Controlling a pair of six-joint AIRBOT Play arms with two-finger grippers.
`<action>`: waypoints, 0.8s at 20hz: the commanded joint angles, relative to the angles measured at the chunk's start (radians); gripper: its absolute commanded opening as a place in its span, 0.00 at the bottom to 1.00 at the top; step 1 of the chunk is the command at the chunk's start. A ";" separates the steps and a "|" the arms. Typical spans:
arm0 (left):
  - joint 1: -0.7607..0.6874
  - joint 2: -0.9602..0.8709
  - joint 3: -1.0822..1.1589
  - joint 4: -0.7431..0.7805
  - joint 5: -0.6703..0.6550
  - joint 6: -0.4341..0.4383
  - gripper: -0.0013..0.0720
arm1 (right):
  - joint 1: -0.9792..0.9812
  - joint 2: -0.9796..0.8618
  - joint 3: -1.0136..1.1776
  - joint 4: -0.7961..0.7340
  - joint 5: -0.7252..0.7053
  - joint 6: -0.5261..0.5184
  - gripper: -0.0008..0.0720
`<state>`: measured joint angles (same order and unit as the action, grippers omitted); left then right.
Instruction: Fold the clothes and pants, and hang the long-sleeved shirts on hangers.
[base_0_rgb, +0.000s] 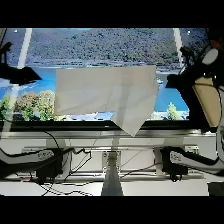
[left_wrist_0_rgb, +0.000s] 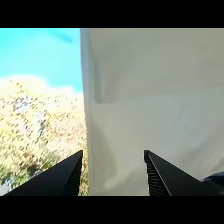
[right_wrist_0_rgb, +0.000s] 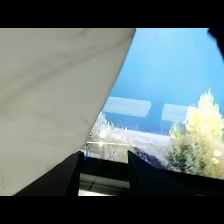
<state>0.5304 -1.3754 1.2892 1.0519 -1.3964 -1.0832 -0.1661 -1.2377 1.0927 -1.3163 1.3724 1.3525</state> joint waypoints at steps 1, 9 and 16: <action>0.182 0.214 -0.267 -0.093 0.150 0.052 0.57 | -0.047 0.240 -0.416 0.146 -0.164 -0.007 0.43; 0.269 0.210 -0.585 -0.092 0.202 0.078 0.76 | -0.045 0.247 -0.790 0.542 -0.420 -0.038 0.48; 0.261 0.096 -0.606 -0.093 0.170 0.079 0.75 | -0.045 0.112 -0.790 0.626 -0.416 -0.142 0.48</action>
<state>0.7948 -1.2369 0.6952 0.9596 -1.2182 -1.0061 -0.2111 -1.0775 0.3126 -0.7300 0.9802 1.2659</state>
